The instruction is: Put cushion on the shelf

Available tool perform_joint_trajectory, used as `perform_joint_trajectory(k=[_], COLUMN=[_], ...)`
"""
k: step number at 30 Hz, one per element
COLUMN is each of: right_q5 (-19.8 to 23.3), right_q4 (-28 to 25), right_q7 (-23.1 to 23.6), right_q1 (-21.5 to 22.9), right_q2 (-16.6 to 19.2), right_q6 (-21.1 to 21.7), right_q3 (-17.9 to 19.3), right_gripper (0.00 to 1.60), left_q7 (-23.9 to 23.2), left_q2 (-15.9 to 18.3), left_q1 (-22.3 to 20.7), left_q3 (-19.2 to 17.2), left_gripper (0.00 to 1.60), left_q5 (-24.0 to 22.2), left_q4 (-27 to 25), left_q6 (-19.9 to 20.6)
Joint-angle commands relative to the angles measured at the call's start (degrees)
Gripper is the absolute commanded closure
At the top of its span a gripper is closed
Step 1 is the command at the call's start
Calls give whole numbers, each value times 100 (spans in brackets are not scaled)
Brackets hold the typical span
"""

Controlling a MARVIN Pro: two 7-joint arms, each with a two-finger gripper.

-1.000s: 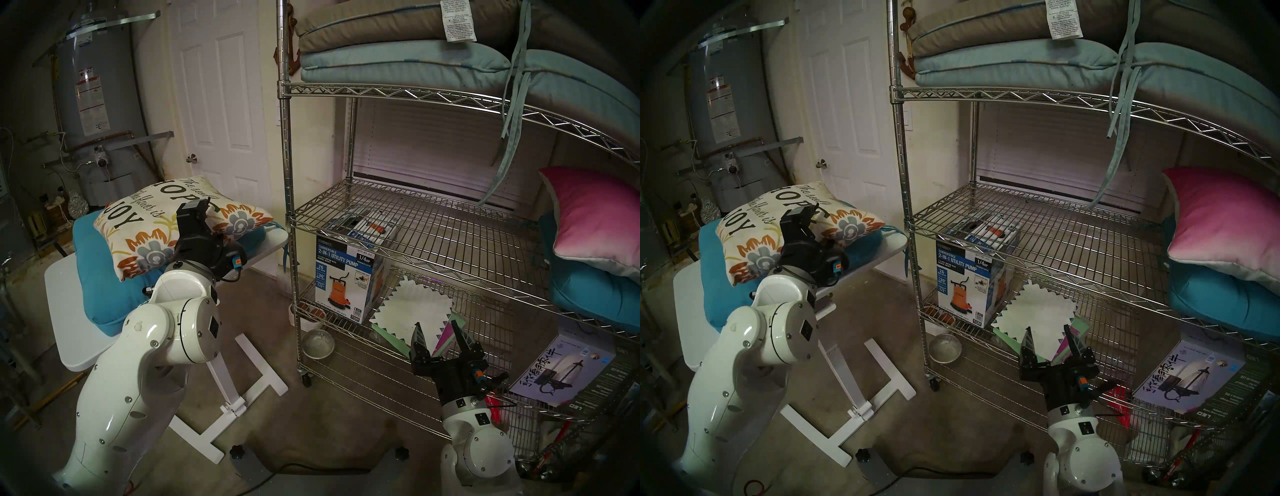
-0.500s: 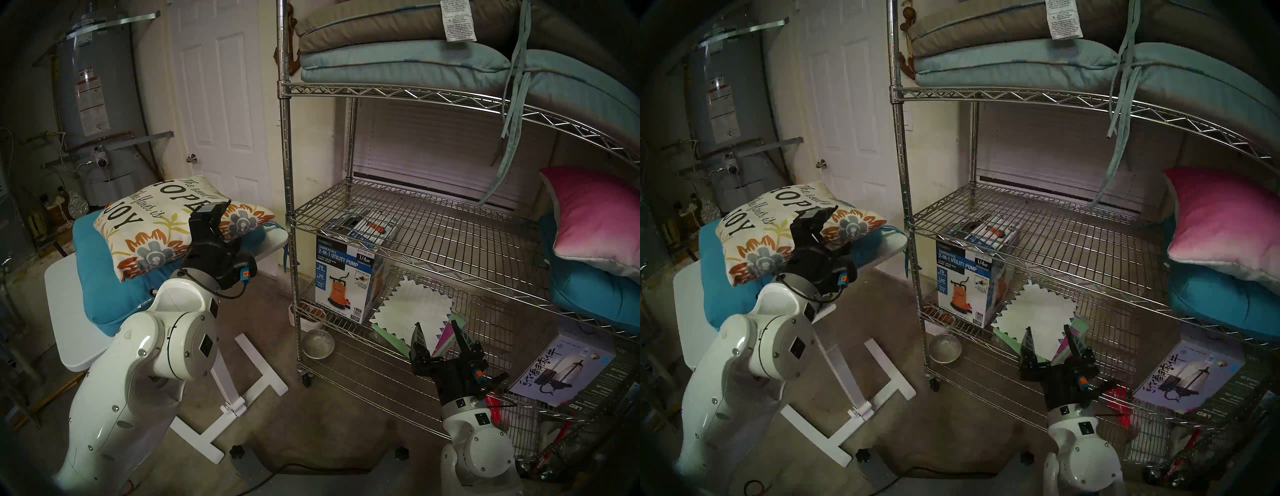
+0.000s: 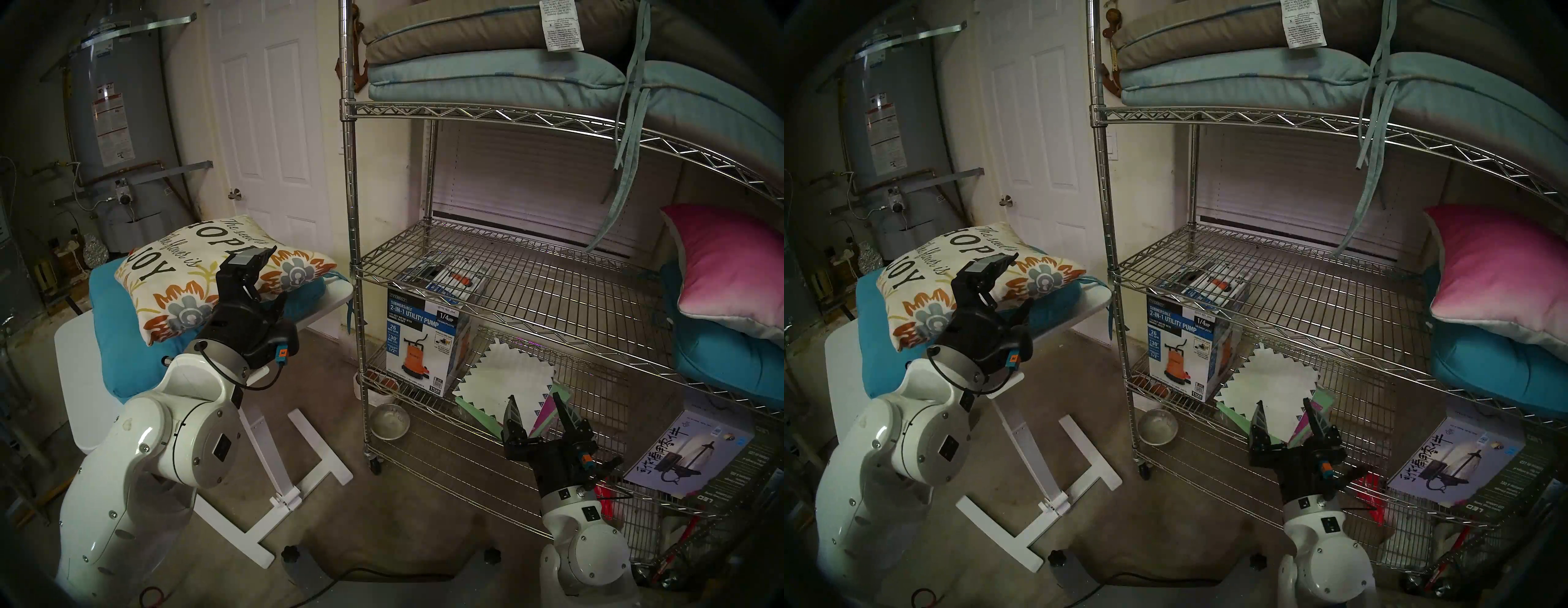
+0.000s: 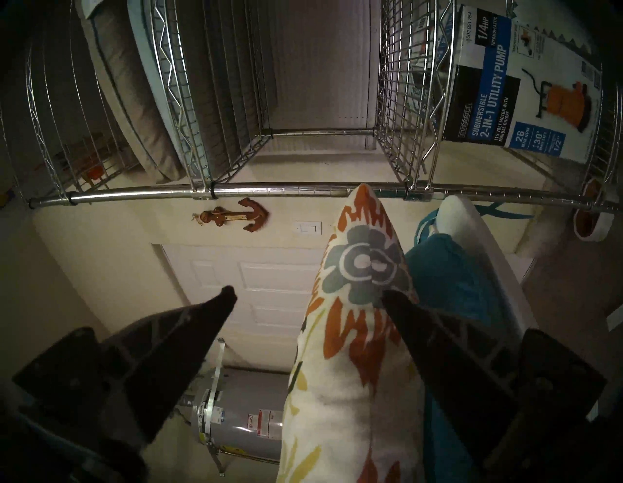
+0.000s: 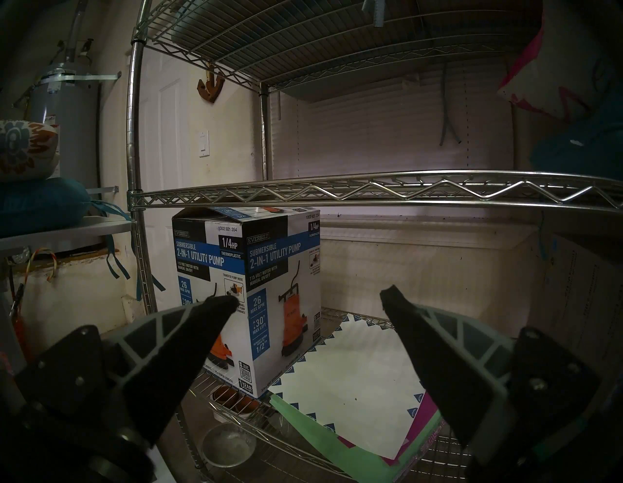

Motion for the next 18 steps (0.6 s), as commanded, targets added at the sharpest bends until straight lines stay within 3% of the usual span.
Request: perform_joint_trajectory(k=[1, 11, 18], right_q5=[-4, -4, -3], right_q4=[-104, -101, -95], right_q7=[8, 7, 6], right_q1=[8, 9, 13], right_q2=[12, 12, 11], right_q6=[-13, -15, -18], right_q3=[4, 4, 4], right_gripper=[0, 0, 0], left_q7=[-95, -375, -520], left_q2=[211, 172, 289], left_q1=[36, -85, -228], left_q3=[-241, -609, -1215], left_gripper=[0, 0, 0], left_q5=[77, 28, 7], left_q4=[-350, -350, -350], left_q6=[-64, 18, 6])
